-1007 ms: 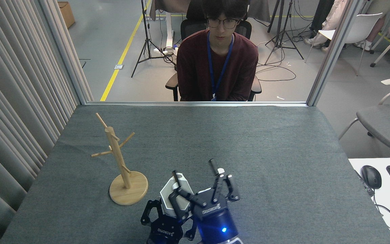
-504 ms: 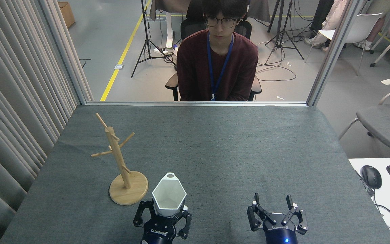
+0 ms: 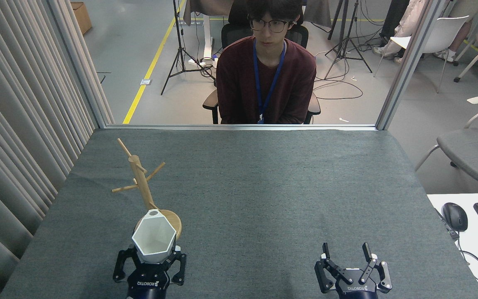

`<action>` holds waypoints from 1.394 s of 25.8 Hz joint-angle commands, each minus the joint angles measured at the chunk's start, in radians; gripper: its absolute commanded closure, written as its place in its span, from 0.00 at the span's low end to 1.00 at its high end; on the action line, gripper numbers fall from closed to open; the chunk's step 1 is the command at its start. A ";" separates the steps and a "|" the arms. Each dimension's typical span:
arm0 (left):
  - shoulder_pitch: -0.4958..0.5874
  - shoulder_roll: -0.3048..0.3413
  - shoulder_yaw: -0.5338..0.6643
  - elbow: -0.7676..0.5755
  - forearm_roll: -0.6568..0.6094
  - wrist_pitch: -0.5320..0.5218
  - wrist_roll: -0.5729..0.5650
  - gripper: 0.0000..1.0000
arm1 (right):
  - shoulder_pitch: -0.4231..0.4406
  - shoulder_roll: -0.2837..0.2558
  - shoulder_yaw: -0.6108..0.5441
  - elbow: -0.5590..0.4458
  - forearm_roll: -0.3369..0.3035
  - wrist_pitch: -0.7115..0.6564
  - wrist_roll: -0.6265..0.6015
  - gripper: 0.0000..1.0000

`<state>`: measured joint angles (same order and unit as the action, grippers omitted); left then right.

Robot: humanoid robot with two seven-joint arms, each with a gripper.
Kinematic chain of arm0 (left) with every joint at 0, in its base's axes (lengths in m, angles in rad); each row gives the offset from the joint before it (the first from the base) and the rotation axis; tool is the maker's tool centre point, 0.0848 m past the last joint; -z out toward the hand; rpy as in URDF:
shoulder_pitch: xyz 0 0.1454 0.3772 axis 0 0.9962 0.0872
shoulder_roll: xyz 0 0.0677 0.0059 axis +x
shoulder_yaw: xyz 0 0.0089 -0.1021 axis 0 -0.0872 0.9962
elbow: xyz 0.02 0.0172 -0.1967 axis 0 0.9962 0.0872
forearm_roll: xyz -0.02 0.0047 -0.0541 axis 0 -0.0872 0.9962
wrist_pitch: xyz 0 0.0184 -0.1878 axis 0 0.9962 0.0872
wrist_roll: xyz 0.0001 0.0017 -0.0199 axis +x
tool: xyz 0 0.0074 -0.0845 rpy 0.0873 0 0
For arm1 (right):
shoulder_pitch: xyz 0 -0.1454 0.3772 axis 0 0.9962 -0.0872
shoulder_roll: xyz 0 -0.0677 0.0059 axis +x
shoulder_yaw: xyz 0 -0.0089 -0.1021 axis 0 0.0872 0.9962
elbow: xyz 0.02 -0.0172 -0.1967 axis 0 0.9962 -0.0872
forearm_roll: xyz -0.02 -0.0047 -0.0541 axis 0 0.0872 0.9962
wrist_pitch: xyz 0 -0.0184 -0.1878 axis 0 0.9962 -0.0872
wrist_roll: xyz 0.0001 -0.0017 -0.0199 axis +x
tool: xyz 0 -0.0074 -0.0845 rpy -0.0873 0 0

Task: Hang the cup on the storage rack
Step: 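Withdraw the right gripper and carry the cup with the left gripper, then move the cup with the left gripper onto a peg of the wooden stand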

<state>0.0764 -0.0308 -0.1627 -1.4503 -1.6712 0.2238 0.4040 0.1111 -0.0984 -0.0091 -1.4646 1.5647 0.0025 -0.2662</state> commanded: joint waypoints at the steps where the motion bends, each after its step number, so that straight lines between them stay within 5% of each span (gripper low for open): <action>1: 0.002 0.006 0.068 -0.005 0.001 0.003 0.004 0.57 | -0.002 -0.003 0.000 0.001 0.000 -0.006 -0.008 0.02; 14: -0.196 -0.011 0.298 0.200 -0.005 0.115 -0.008 0.60 | -0.005 -0.001 0.000 0.003 0.001 -0.004 -0.008 0.02; 23: -0.221 -0.011 0.307 0.177 -0.013 0.120 -0.007 0.63 | -0.011 0.003 -0.002 0.003 0.001 -0.004 -0.008 0.02; 36: -0.221 -0.072 0.302 0.166 -0.231 0.127 0.006 0.64 | -0.024 0.003 -0.002 0.001 0.000 -0.001 -0.007 0.02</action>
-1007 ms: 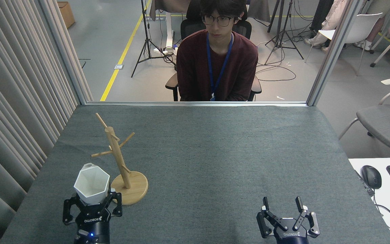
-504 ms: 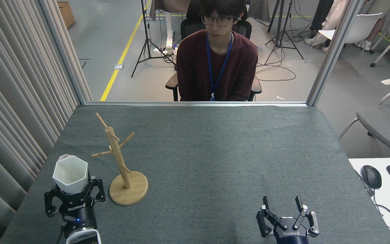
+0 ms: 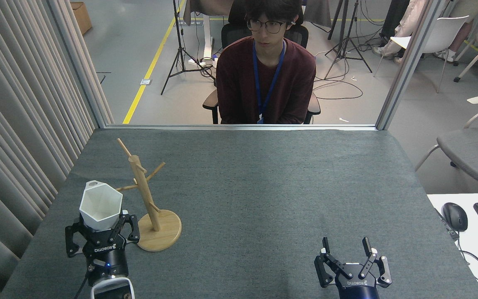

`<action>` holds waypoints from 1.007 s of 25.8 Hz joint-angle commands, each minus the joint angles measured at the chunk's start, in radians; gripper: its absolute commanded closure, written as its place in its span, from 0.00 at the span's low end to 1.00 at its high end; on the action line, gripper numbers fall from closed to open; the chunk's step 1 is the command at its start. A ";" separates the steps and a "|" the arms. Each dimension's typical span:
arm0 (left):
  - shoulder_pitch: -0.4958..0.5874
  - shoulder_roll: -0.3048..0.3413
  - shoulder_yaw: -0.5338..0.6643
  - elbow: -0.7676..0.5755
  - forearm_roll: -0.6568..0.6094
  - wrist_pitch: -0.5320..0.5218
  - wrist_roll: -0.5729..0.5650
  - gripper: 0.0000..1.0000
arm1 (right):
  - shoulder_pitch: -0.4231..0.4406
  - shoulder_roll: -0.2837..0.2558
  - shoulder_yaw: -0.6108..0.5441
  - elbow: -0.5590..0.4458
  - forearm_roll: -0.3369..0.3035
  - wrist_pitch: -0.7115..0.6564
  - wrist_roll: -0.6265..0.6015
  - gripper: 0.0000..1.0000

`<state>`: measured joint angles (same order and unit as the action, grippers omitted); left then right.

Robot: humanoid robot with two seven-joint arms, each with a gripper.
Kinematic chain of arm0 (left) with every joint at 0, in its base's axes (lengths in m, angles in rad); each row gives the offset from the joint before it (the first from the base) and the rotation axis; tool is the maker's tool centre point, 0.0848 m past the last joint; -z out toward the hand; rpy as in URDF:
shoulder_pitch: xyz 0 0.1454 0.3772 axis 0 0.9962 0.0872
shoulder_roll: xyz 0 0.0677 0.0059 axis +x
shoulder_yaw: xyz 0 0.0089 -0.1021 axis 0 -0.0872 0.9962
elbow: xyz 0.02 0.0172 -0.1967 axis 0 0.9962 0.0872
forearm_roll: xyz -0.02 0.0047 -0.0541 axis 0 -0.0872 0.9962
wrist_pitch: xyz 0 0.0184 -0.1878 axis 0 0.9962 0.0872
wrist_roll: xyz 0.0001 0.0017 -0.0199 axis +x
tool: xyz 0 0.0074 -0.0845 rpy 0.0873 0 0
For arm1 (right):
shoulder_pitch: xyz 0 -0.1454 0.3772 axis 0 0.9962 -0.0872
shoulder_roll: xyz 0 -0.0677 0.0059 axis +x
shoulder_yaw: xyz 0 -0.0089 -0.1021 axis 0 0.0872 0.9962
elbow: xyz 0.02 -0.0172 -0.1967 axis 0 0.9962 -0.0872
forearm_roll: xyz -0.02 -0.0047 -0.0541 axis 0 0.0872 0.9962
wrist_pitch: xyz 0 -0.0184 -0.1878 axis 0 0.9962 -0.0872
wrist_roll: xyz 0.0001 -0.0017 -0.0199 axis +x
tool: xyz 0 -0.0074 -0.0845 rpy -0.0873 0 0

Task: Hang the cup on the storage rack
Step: 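Move the cup with the left gripper onto a peg of the wooden stand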

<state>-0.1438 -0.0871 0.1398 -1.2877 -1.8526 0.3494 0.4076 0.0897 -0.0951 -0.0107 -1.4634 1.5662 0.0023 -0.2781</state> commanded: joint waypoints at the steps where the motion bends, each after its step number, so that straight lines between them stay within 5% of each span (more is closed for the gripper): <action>1: 0.000 -0.016 0.000 0.004 -0.059 0.002 0.002 0.64 | -0.001 0.001 0.000 0.000 -0.002 -0.002 0.004 0.02; 26: -0.002 -0.033 -0.055 0.057 -0.220 0.014 0.007 0.61 | -0.008 0.003 0.000 0.011 -0.017 -0.001 0.000 0.02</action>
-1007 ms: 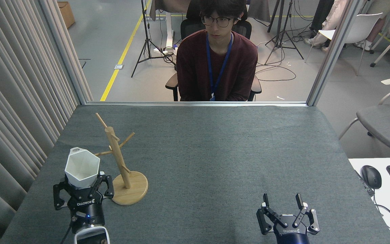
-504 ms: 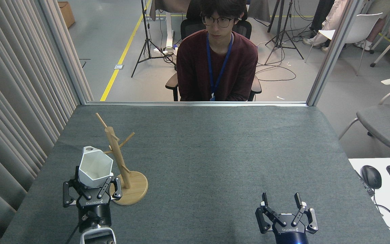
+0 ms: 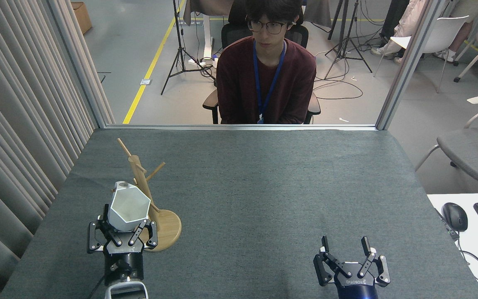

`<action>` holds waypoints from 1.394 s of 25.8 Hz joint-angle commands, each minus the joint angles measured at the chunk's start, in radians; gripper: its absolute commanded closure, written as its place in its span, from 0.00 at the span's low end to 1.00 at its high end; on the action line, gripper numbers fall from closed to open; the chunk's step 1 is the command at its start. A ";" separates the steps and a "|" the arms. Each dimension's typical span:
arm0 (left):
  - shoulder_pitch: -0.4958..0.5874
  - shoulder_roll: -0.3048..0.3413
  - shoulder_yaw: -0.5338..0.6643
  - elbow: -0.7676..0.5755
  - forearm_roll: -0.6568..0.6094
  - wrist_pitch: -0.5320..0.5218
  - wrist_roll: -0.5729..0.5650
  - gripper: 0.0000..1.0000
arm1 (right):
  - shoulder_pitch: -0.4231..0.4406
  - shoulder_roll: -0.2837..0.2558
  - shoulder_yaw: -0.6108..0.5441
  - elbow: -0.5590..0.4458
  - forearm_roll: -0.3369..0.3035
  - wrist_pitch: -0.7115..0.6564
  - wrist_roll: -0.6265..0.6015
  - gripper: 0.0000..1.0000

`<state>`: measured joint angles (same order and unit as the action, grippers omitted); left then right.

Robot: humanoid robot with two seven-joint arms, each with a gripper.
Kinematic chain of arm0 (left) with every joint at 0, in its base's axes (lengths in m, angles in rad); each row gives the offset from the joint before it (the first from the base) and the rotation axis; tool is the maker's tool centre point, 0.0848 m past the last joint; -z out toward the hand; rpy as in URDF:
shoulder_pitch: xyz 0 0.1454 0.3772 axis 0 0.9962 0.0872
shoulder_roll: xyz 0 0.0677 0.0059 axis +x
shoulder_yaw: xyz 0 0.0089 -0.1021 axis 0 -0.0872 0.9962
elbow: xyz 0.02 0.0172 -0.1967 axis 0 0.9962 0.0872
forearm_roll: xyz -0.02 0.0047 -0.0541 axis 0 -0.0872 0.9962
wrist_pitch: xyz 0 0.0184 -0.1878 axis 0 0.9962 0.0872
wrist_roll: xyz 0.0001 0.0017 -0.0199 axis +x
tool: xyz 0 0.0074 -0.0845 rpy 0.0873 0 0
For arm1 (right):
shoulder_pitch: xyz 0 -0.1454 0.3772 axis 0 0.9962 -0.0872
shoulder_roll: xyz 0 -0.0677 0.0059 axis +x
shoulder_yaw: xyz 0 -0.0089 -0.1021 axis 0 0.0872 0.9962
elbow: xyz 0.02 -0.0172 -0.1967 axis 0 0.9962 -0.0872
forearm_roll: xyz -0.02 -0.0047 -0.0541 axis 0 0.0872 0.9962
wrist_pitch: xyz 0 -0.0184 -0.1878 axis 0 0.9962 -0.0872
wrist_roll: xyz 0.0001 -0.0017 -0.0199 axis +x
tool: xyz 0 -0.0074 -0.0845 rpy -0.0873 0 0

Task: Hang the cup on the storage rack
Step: 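Move the cup with the left gripper onto a peg of the wooden stand, then open the left gripper and lower it away from the hung cup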

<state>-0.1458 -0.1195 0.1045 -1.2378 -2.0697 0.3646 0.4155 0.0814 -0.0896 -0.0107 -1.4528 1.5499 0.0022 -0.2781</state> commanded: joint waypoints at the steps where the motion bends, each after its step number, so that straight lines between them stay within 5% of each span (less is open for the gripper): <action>1: 0.000 0.001 -0.029 0.008 -0.006 -0.001 0.000 0.51 | 0.000 -0.002 0.000 0.000 -0.001 -0.001 0.000 0.02; 3: 0.002 0.001 -0.049 0.003 -0.004 -0.001 0.002 0.01 | 0.000 -0.004 0.000 0.000 -0.001 -0.001 0.000 0.02; 10: 0.009 0.004 -0.147 0.008 -0.006 -0.001 0.023 0.00 | -0.002 -0.006 0.000 0.000 -0.001 -0.002 0.000 0.02; 27: 0.150 0.023 -0.143 0.014 0.019 -0.001 0.029 0.00 | -0.002 -0.004 0.000 0.000 -0.001 -0.004 -0.001 0.02; 30: 0.183 0.026 -0.149 -0.074 0.158 -0.035 0.029 0.00 | -0.003 -0.004 0.000 -0.001 -0.001 -0.004 -0.001 0.02; 36: 0.264 0.047 -0.155 -0.278 0.595 -0.429 -0.061 0.00 | 0.018 -0.024 -0.017 -0.017 -0.001 -0.010 -0.001 0.02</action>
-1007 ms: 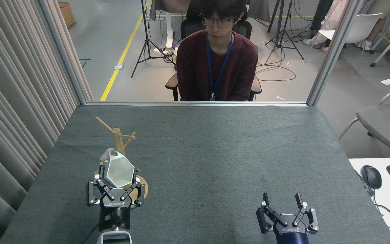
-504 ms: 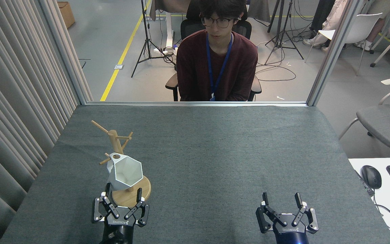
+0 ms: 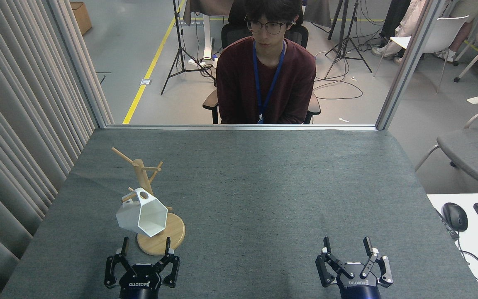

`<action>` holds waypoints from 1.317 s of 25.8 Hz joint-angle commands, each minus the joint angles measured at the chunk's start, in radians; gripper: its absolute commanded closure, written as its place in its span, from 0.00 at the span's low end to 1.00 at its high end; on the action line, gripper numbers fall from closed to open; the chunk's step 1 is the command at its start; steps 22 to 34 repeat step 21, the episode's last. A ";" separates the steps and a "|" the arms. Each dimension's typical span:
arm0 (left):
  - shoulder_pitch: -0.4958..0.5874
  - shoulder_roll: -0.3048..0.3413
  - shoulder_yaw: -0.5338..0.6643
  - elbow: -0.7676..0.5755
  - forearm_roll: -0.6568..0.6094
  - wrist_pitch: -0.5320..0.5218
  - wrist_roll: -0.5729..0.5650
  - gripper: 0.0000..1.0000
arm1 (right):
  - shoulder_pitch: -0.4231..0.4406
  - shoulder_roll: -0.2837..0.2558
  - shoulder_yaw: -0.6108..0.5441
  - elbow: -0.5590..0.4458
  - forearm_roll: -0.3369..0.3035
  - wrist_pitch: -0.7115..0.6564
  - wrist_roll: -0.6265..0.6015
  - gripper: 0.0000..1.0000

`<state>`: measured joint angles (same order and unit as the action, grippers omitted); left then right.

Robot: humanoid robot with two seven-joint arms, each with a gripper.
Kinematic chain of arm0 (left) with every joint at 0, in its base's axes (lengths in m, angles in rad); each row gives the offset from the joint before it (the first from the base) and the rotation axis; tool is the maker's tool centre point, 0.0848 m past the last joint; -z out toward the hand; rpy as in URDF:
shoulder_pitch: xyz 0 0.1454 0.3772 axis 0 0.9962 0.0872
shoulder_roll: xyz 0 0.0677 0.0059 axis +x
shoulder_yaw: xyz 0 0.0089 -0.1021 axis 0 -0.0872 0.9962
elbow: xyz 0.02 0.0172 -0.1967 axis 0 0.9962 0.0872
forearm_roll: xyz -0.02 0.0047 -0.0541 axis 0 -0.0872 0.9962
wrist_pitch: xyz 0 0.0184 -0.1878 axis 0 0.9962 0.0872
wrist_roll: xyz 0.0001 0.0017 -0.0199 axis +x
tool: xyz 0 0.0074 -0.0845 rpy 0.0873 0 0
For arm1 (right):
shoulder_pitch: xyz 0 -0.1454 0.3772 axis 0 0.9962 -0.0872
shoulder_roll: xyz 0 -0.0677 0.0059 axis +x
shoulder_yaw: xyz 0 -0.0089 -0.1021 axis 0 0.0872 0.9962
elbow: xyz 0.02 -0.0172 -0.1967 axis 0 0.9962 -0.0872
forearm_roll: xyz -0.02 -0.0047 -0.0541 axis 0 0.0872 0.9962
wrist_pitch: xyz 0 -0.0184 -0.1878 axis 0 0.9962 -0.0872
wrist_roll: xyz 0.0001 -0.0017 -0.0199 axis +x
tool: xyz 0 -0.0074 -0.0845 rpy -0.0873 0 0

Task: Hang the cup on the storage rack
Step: 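Open the left gripper and lower it away from the hung cup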

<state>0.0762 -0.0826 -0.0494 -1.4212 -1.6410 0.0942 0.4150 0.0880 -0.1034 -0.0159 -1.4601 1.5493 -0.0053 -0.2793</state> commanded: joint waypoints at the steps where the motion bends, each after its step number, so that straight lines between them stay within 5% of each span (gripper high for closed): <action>1: 0.059 0.014 -0.001 -0.133 0.187 -0.188 -0.102 0.00 | 0.018 -0.013 -0.015 -0.014 0.000 -0.007 0.000 0.02; 9: 0.103 0.029 -0.017 -0.185 0.199 -0.243 -0.157 0.00 | 0.085 -0.039 -0.025 -0.077 0.000 -0.045 -0.001 0.02; 21: 0.122 0.037 -0.046 -0.154 0.073 -0.094 -0.125 0.00 | 0.127 -0.055 -0.025 -0.117 0.000 -0.065 -0.001 0.02; 34: 0.122 0.037 -0.046 -0.154 0.073 -0.094 -0.125 0.00 | 0.127 -0.055 -0.025 -0.117 0.000 -0.065 -0.001 0.02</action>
